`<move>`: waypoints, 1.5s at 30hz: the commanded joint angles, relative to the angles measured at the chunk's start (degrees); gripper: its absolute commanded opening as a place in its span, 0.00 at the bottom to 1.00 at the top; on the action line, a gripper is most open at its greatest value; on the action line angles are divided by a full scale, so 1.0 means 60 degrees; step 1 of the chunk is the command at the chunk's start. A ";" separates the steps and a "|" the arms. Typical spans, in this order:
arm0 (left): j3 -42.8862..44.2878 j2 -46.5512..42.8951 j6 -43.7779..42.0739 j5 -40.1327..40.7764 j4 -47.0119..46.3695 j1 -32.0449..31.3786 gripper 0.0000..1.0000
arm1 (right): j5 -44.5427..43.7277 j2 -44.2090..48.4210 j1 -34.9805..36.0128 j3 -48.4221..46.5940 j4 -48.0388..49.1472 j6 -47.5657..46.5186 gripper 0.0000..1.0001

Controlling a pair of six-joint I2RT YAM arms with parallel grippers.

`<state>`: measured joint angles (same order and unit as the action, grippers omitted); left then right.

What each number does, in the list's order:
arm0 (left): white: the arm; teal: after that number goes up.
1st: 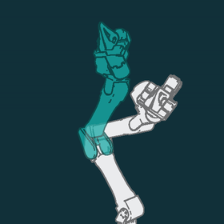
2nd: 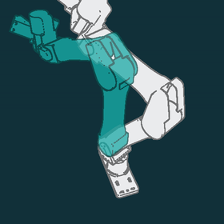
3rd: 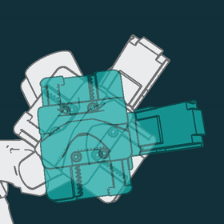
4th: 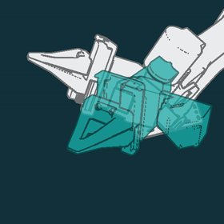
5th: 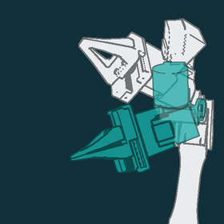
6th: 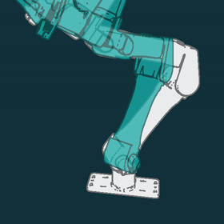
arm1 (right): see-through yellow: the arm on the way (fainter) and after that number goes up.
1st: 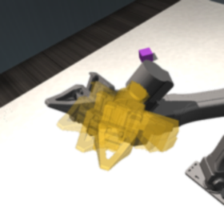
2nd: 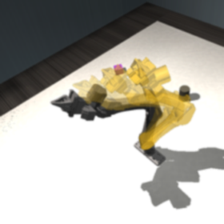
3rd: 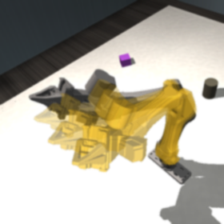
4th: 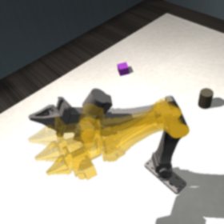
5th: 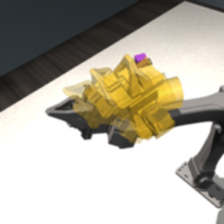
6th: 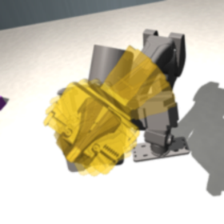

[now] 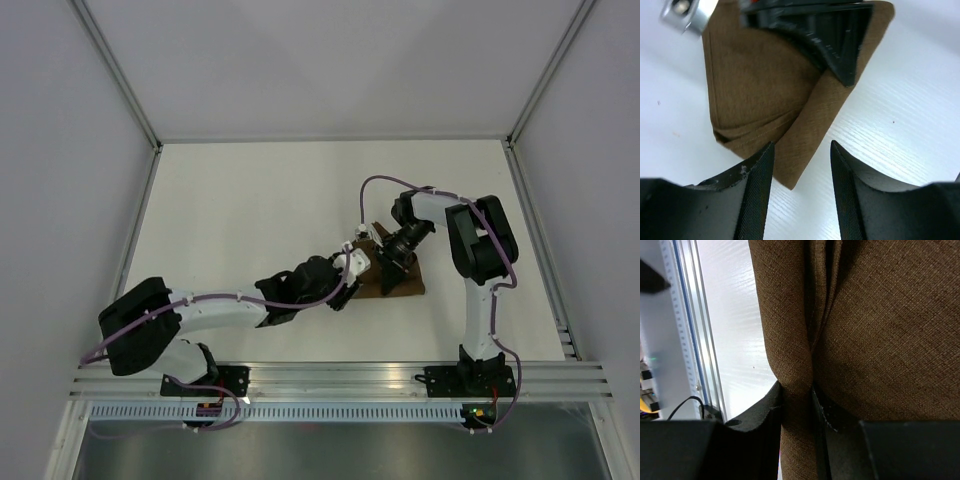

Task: Fold the napkin, place the utensils inside, and roll it up
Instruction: Roll the napkin with the utensil

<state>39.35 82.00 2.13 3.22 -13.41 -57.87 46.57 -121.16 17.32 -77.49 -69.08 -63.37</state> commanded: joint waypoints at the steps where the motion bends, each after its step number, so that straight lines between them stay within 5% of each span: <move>1: 0.0324 0.0380 -0.2183 0.1760 -0.1017 -0.1030 0.54 | -0.0745 -0.0782 0.0028 -0.0120 0.0205 -0.0570 0.13; 11: 0.1468 0.2666 -0.4616 0.2173 -0.1397 -0.2440 0.56 | -0.0832 -0.1266 -0.0016 -0.0400 -0.0059 -0.0541 0.13; 24: 0.1849 0.4453 -0.5160 0.2187 -0.2730 -0.2543 0.59 | -0.0891 -0.1574 -0.0074 -0.0663 -0.0205 -0.0453 0.13; 29: 0.1806 0.4761 -0.5028 0.2027 -0.2614 -0.2456 0.49 | -0.0847 -0.1705 -0.0089 -0.0795 -0.0337 -0.0439 0.13; 33: 0.1703 0.4849 -0.4794 0.1676 -0.2409 -0.2280 0.27 | -0.0759 -0.1749 -0.0089 -0.0898 -0.0484 -0.0541 0.13; 36: 0.1717 0.4820 -0.4633 0.1281 -0.2087 -0.2192 0.20 | -0.0745 -0.1662 -0.0089 -0.0883 -0.0543 -0.0556 0.16; 39: 0.1877 0.4805 -0.4443 0.0710 -0.1531 -0.2075 0.09 | -0.0686 -0.1413 -0.0104 -0.0869 -0.0499 -0.0453 0.30; 45: 0.2010 0.4674 -0.4018 -0.0242 -0.0798 -0.1709 0.05 | -0.0320 -0.0520 -0.0221 -0.0970 -0.0864 -0.0585 0.49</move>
<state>51.20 109.12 -26.37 9.17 -25.91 -69.60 46.92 -127.57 16.36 -82.54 -80.42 -62.81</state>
